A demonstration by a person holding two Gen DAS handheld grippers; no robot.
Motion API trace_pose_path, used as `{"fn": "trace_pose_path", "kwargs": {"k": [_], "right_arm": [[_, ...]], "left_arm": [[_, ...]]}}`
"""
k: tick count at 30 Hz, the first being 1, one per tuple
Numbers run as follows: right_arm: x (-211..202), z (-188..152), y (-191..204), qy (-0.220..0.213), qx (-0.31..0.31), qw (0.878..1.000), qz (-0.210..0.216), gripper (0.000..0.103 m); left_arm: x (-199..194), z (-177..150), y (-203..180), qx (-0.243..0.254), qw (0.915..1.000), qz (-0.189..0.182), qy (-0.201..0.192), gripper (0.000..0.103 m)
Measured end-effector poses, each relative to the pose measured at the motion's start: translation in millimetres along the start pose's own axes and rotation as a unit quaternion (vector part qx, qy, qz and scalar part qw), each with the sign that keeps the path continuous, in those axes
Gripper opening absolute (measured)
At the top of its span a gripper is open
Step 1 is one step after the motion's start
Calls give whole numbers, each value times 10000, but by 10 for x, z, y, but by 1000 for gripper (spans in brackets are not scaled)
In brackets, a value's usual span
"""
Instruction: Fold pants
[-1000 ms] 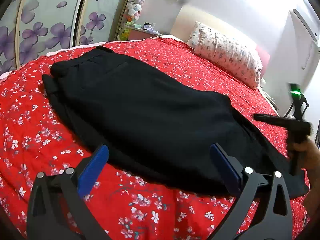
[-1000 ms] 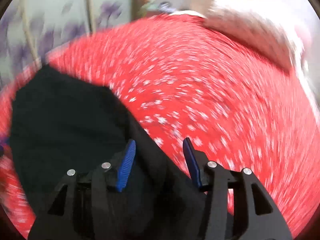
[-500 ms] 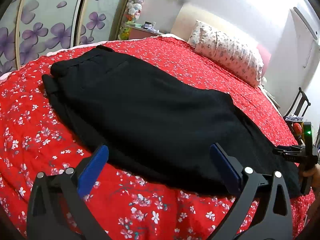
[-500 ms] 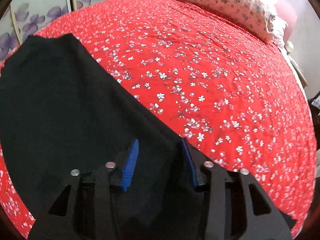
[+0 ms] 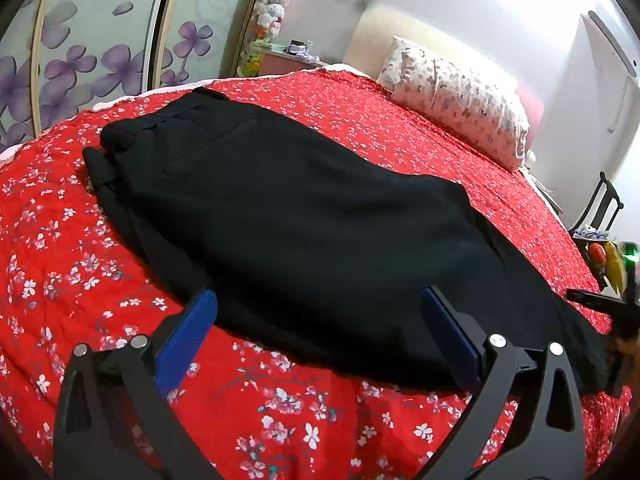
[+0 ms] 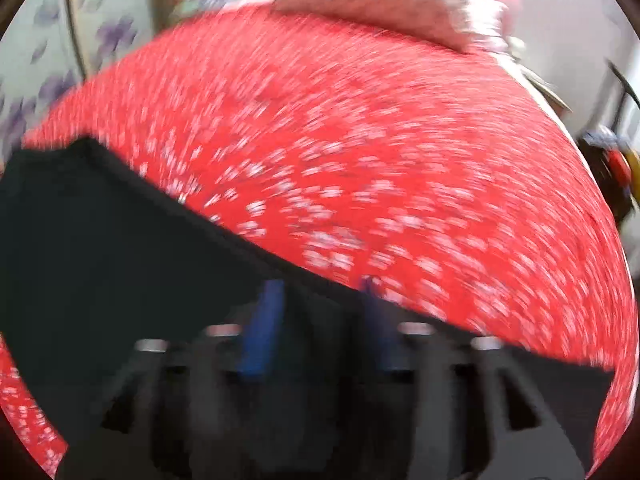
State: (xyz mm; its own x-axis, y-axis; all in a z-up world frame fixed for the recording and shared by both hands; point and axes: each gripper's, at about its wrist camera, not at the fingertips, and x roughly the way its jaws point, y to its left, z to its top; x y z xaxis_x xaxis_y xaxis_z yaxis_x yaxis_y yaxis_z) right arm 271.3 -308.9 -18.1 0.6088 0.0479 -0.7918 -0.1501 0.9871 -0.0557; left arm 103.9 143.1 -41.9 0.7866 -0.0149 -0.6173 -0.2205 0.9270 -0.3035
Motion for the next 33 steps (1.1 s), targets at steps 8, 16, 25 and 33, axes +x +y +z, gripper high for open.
{"fn": "trace_pose_path", "kwargs": {"k": [8,16,25,33], "right_arm": [[-1197,-1277,-1988,-591,3909,9183,-193,51],[-1405,-2183,-2675,-717,5620,8239,-156,48],[-1054,-2289,-2657,-633,5849,8086,-52,43],[-1048,-2199,-2564,-971,5541,8267,69,42]], "left_arm": [[-1,0,-4,-3,10000,-2,1,101],[-2,2,-6,-2,10000,2,3,101],[4,0,1,0,10000,5,10,101],[8,1,0,4,10000,8,17,101]]}}
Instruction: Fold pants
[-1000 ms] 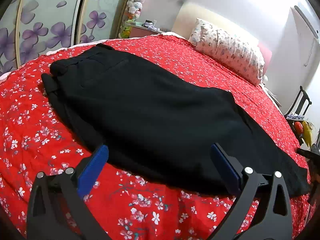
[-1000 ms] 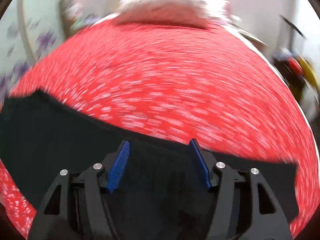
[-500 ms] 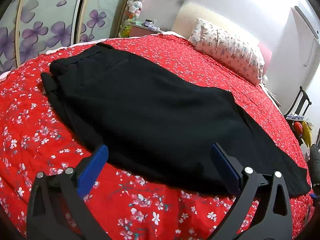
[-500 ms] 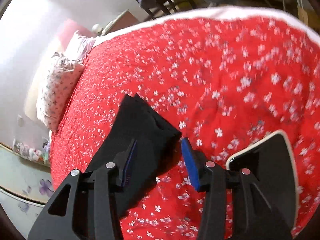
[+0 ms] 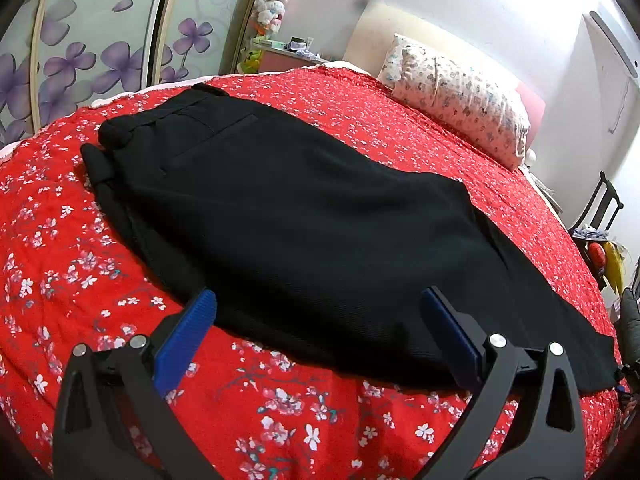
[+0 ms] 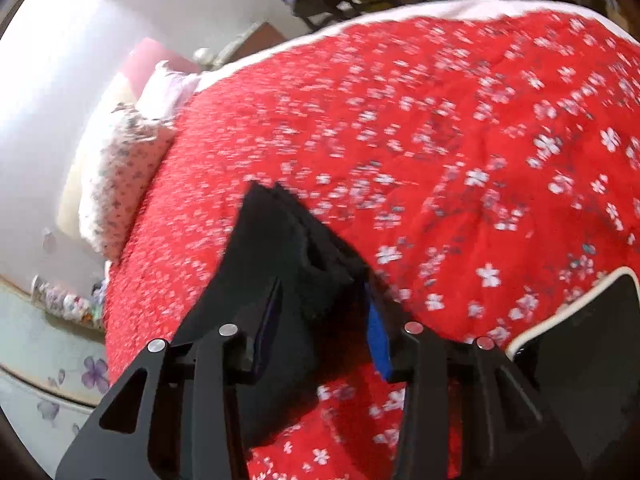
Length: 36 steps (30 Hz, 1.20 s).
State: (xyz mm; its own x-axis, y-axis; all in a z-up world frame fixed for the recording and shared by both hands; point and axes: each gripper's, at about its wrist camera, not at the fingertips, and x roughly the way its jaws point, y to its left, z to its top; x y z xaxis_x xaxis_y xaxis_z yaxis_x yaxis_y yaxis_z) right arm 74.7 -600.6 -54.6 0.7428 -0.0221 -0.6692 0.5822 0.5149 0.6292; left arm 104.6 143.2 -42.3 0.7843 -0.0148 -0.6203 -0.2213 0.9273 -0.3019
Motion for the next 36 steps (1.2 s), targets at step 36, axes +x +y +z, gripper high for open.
{"fn": "trace_pose_path", "kwargs": {"k": [36], "right_arm": [[592,-2466,2987,1832,-2787,9269,1724,13]], "left_arm": [[-29,-33,-40,-46,10000,-50,-8,101]]}}
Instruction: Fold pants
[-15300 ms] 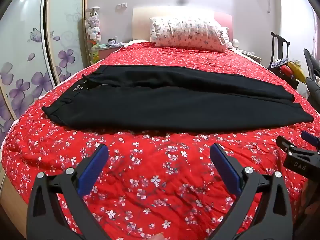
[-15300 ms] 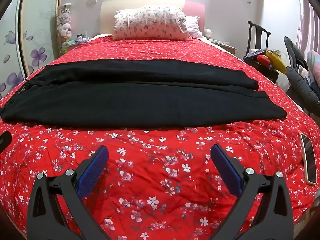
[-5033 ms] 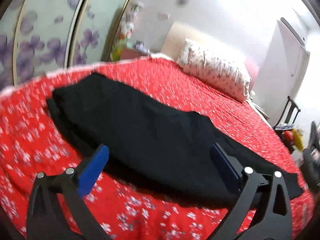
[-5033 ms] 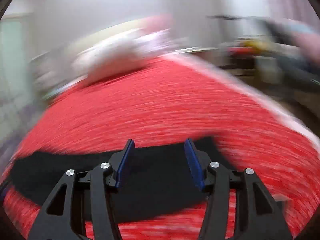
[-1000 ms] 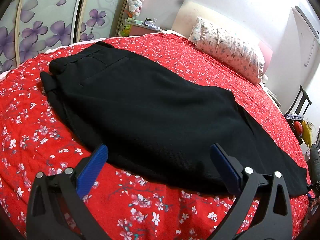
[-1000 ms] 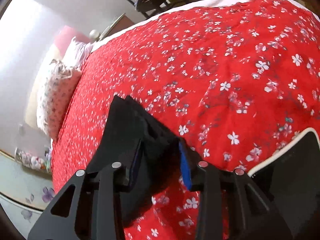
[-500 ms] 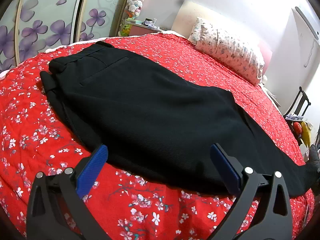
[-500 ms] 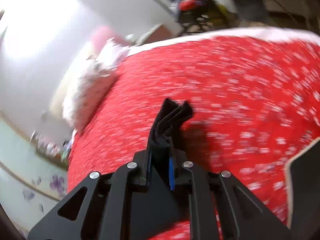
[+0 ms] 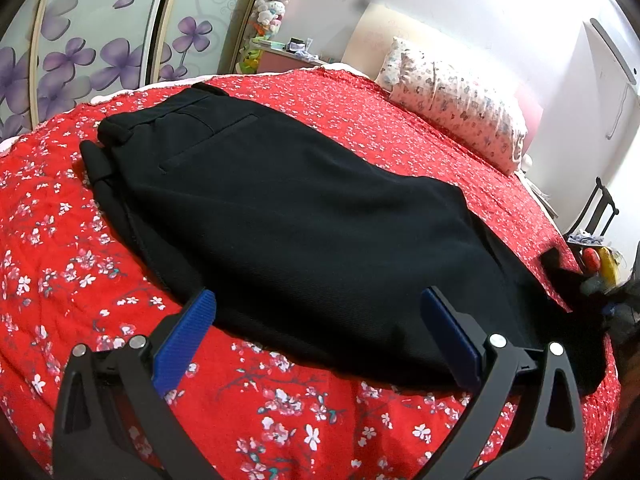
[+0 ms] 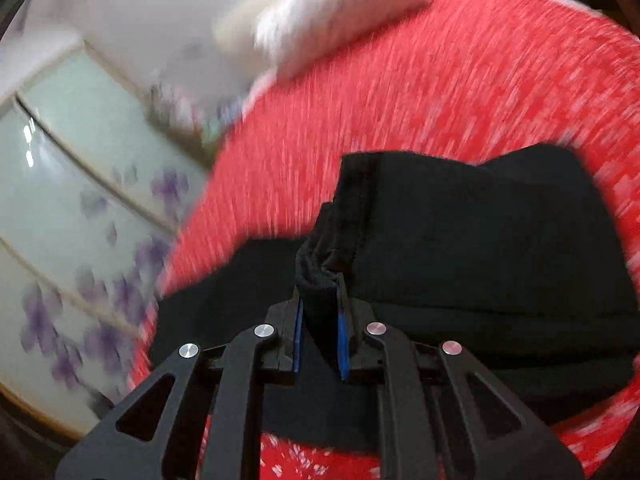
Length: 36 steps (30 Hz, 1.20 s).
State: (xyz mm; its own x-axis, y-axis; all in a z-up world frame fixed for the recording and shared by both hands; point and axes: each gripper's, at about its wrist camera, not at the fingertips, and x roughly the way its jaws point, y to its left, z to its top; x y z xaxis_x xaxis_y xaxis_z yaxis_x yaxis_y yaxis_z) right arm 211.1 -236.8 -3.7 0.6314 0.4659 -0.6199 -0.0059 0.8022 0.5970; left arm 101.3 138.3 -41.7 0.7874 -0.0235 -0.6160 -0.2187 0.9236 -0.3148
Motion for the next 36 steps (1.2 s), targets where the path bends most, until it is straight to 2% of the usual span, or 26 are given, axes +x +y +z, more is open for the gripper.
{"fn": "trace_pose_path", "kwargs": {"k": [1,3,5,8,12,16,21,24,29,36], "right_arm": [[204,-143,56,272,-69,9995,-136,13],[372,-306,129,428,-217,9983,-339,13],[364,-368,224,285,-473,9972,-514,13],[253,-340,363,13,-682,9968,-426,13],[262,-377,516,51,-1134,9920,-547,13],[314,-409,555,37,-985,9945,-360,13],[342,-360,803,-55,-841,9964,21,13],[438,-413,927,29,-796,9967,182,13],[653,-583,957,333,-947,9949,-21,14],[730,-708,925,448,-1102,9928,-157,14]], "left_arm": [[0,1,2,-1,10000,0,1,101],[-3,-8,-5,-5,10000,-5,1,101],[-1,1,1,-5,10000,-4,1,101],[-2,1,2,-10,10000,-8,0,101],[-2,3,5,-12,10000,-10,-1,101],[-36,2,-28,-30,10000,-34,-6,101],[-38,-6,-37,-35,10000,-36,-5,101],[-36,3,-23,-36,10000,-36,-5,101],[-37,3,-23,-39,10000,-38,-5,101],[-60,14,-25,-55,10000,-59,-6,101]]}}
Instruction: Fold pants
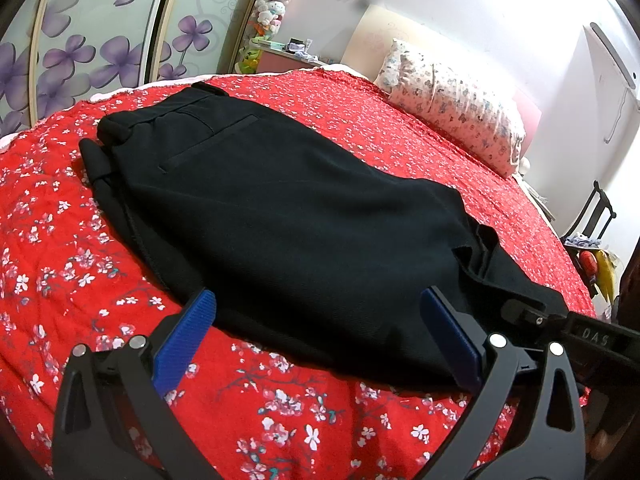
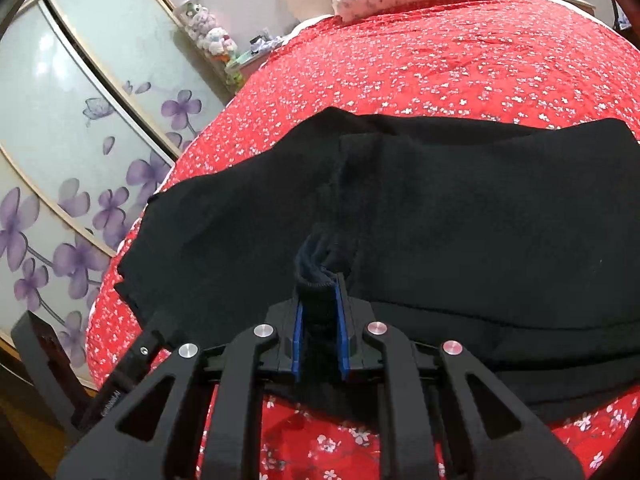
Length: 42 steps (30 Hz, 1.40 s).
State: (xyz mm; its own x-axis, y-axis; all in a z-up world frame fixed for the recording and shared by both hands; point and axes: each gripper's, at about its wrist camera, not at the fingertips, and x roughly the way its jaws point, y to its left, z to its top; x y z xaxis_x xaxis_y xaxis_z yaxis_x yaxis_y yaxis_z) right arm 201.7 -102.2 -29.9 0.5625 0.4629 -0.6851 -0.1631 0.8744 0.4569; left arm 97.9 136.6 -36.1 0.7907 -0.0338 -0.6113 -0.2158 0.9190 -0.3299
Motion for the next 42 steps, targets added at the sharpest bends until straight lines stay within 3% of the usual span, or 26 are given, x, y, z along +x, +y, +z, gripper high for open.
{"fn": "trace_pose_path", "kwargs": {"k": [9,13,14,16,18,20,22,25,27,28,29,32,34,37,40,42], "right_arm": [[-128,51,-35,-409,326,9984,197,14],[76,-28,22,90,47,9999,-112,15],[106,-44,36,188,-62,9996,-192,18],[158,-101,107,366,-405,9980,-306,33],[141,-118,172,482,-567,9971,-169,58],[54,-95,198,471,-408,9980,140,59],[-76,-52,176,166,-81,9984,534,59],[-155,13,76,-102,292,9971,700,61],[-53,5,-11,124,482,9973,547,68],[93,-56,-83,501,578,9961,429,68],[158,-104,-116,599,559,9958,418,68],[75,-150,-75,396,400,9974,455,68],[13,-160,-98,316,618,9946,768,68],[52,-243,-242,435,899,9916,824,68],[-48,-302,-262,453,754,9914,966,68],[-184,-326,-259,493,666,9918,974,74]], "left_arm": [[-6,6,-40,-27,10000,-17,-4,101],[-7,5,-36,-29,10000,-19,-5,101],[-8,2,-45,-30,10000,-21,-5,101],[-7,5,-35,-31,10000,-21,-5,101],[-9,-3,-54,-29,10000,-16,-3,101],[-9,1,-39,-32,10000,-19,-4,101],[-11,-5,-55,-33,10000,-20,-4,101],[-10,-5,-53,-34,10000,-20,-3,101],[-10,-5,-51,-30,10000,-13,-1,101],[-9,-5,-50,-28,10000,-14,1,101],[-7,3,-26,-32,10000,-18,1,101],[-9,8,-18,-35,10000,-15,3,101],[-8,5,-18,-21,10000,3,17,101],[2,-1,-29,-23,10000,7,46,101],[28,13,-35,-46,10000,-5,84,101],[36,10,-26,-61,9999,-15,115,101]]}}
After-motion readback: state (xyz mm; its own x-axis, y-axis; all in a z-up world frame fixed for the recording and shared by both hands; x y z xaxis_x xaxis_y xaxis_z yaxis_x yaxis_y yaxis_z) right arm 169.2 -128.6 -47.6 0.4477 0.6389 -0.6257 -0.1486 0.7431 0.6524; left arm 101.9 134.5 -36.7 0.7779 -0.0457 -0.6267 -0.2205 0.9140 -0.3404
